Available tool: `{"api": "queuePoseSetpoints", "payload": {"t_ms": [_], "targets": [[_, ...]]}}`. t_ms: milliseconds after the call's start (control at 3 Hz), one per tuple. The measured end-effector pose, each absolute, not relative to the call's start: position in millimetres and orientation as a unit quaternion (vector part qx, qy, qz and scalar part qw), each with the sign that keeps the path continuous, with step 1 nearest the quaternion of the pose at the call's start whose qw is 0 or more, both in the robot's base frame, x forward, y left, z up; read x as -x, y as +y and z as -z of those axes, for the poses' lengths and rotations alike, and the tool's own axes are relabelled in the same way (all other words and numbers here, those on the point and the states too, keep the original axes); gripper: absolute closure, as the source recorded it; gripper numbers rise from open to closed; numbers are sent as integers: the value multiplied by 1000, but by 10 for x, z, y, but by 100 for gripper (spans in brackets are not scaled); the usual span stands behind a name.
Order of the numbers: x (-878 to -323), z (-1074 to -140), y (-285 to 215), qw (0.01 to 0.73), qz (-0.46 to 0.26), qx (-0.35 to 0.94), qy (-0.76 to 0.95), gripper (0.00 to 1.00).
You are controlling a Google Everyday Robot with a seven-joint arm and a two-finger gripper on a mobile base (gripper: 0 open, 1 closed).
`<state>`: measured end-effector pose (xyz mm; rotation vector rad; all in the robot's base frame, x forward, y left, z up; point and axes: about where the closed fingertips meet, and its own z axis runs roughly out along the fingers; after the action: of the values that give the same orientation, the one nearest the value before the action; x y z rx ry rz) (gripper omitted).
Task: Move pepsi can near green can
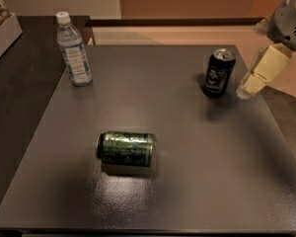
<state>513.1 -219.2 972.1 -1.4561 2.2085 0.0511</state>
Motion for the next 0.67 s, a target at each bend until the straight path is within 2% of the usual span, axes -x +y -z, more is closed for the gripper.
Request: {"api": "queuePoseSetpoints", "payload": {"t_ms": [667], "targets": [[-5666, -9532, -2084, 295, -65, 507, 807, 0]]}}
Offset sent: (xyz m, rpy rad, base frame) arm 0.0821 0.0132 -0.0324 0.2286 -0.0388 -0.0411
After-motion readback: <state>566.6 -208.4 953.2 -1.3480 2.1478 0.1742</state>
